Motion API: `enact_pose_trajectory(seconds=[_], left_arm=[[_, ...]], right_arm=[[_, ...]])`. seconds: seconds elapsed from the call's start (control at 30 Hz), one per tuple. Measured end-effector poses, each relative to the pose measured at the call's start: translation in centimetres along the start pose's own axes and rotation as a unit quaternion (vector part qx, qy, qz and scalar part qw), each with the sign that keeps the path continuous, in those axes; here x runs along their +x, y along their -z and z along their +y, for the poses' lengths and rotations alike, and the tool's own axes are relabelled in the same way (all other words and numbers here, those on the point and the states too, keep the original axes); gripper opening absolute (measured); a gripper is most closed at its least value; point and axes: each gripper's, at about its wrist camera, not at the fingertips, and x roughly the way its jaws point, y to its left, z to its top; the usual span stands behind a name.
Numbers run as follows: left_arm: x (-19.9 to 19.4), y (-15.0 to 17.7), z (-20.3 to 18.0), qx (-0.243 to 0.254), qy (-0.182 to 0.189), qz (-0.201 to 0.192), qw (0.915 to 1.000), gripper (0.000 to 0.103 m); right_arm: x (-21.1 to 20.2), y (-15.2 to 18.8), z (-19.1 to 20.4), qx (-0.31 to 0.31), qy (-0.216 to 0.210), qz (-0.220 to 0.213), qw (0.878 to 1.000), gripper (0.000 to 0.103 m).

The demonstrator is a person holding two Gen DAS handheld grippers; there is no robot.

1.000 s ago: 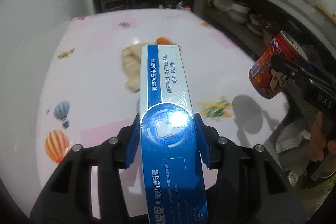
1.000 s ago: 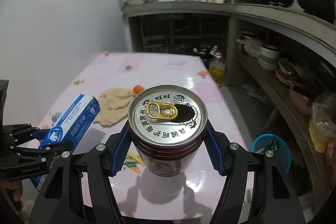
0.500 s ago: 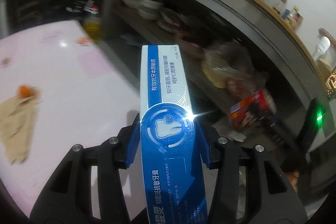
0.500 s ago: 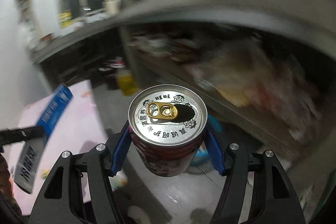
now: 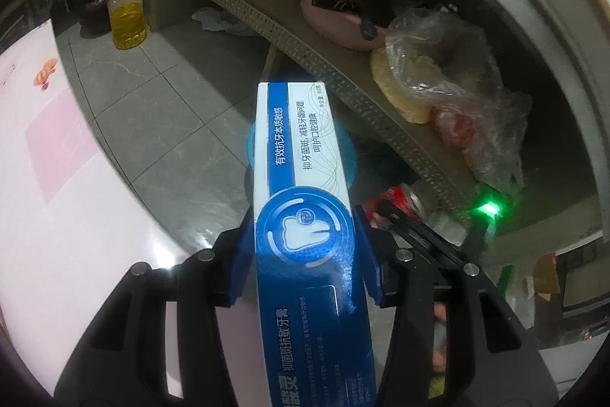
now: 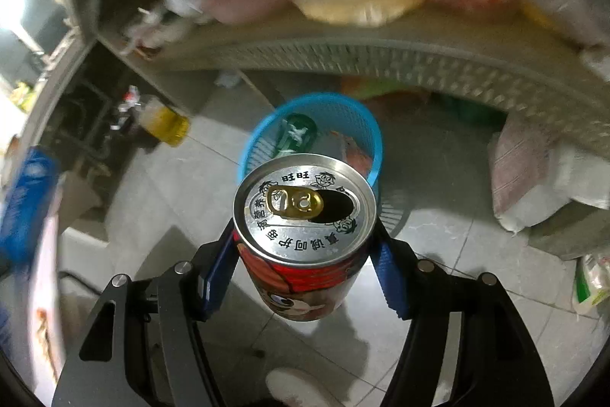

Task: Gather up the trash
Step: 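Carry the can and the box over the blue wastebasket with both grippers, then open the right gripper to drop the can while the left drops the box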

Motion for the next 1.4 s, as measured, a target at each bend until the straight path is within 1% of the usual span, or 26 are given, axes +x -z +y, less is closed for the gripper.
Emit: enact_pose_trajectory(seconds=[0.03, 0.07, 0.17, 0.2, 0.3, 0.37, 0.43, 0.47, 0.5, 0.53, 0.6, 0.7, 0.77, 0.83, 0.9, 0.97, 1.03, 1.1, 1.17, 1.2, 1.23, 1.27, 1.3, 1.33, 1.4], left_arm=[[0.4, -0.3, -0.1, 0.001, -0.001, 0.003, 1.0000, 0.046], [0.7, -0.8, -0.2, 0.001, -0.002, 0.005, 1.0000, 0.046], [1.7, -1.5, -0.3, 0.004, -0.007, 0.012, 0.9999, 0.046], [1.9, -1.7, -0.4, 0.005, -0.008, 0.014, 0.9998, 0.046], [2.8, -2.4, -0.4, 0.007, -0.013, 0.021, 0.9997, 0.046], [3.2, -2.5, -0.2, 0.006, -0.015, 0.025, 0.9996, 0.046], [3.6, -2.6, -0.2, 0.005, -0.015, 0.028, 0.9995, 0.046], [3.8, -2.6, -0.2, 0.005, -0.014, 0.030, 0.9994, 0.046], [4.0, -2.7, -0.2, 0.005, -0.015, 0.032, 0.9994, 0.046], [4.2, -2.8, -0.3, 0.006, -0.015, 0.034, 0.9993, 0.046], [4.7, -2.9, -0.4, 0.006, -0.016, 0.038, 0.9991, 0.046], [5.6, -3.1, -0.6, 0.003, -0.015, 0.047, 0.9988, 0.046], [6.3, -3.1, -0.9, 0.002, -0.011, 0.057, 0.9983, 0.046], [7.4, -3.3, -1.1, -0.006, -0.003, 0.075, 0.9971, 0.047], [9.0, -3.5, -1.2, -0.018, -0.001, 0.097, 0.9952, 0.047], [11.3, -3.9, -1.9, -0.014, -0.006, 0.117, 0.9930, 0.047], [13.7, -4.4, -2.7, -0.016, -0.011, 0.139, 0.9901, 0.047], [16.6, -5.2, -3.9, -0.016, -0.006, 0.160, 0.9869, 0.047], [19.1, -6.2, -4.9, -0.025, -0.003, 0.169, 0.9854, 0.047], [20.8, -7.1, -5.5, -0.035, 0.000, 0.166, 0.9854, 0.048], [21.8, -7.5, -5.9, -0.037, -0.002, 0.164, 0.9858, 0.062], [23.3, -8.1, -6.3, -0.036, -0.017, 0.163, 0.9858, 0.070], [23.9, -8.3, -6.3, -0.040, -0.030, 0.159, 0.9860, 0.074], [24.4, -8.6, -6.2, -0.052, -0.038, 0.145, 0.9873, 0.074], [24.5, -8.7, -5.7, -0.072, -0.030, 0.142, 0.9868, 0.074]], right_arm=[[2.4, -0.6, 0.3, -0.005, 0.018, 0.005, 1.000, 0.064], [3.5, -0.8, 0.6, -0.010, 0.025, 0.007, 1.000, 0.064], [8.7, -2.2, 1.4, -0.012, 0.057, 0.019, 0.998, 0.064], [9.7, -2.2, 1.5, -0.010, 0.063, 0.022, 0.998, 0.064], [14.8, -3.9, 1.5, -0.001, 0.082, 0.042, 0.996, 0.064], [17.0, -4.1, 1.1, -0.001, 0.092, 0.065, 0.994, 0.064], [17.5, -4.1, 0.5, 0.005, 0.103, 0.068, 0.992, 0.065], [17.2, -4.0, 0.2, 0.008, 0.105, 0.061, 0.993, 0.065], [16.6, -3.8, -0.2, 0.009, 0.105, 0.050, 0.993, 0.070], [16.3, -3.7, -0.3, 0.008, 0.108, 0.041, 0.993, 0.071], [14.6, -3.3, -0.9, -0.003, 0.113, 0.019, 0.993, 0.071], [12.7, -2.3, -1.6, -0.014, 0.121, -0.001, 0.992, 0.071], [10.4, -0.9, -2.3, -0.008, 0.114, -0.013, 0.993, 0.071], [8.6, 0.4, -2.8, -0.006, 0.105, -0.017, 0.994, 0.071], [7.0, 2.0, -3.3, -0.011, 0.099, -0.014, 0.995, 0.071], [5.6, 3.6, -4.0, -0.012, 0.097, -0.007, 0.995, 0.071], [4.4, 5.1, -5.4, -0.005, 0.097, 0.005, 0.995, 0.071], [3.7, 5.9, -6.7, 0.009, 0.100, 0.018, 0.995, 0.071], [3.0, 6.9, -8.4, 0.024, 0.106, 0.036, 0.993, 0.071], [2.5, 7.3, -9.2, 0.029, 0.111, 0.043, 0.992, 0.071], [2.2, 7.6, -9.6, 0.029, 0.115, 0.047, 0.992, 0.071], [2.0, 7.9, -10.1, 0.029, 0.120, 0.052, 0.991, 0.071], [1.7, 8.1, -10.6, 0.030, 0.125, 0.056, 0.990, 0.071], [1.4, 8.3, -11.1, 0.033, 0.128, 0.059, 0.989, 0.071], [1.0, 8.4, -11.6, 0.035, 0.130, 0.062, 0.989, 0.071]])
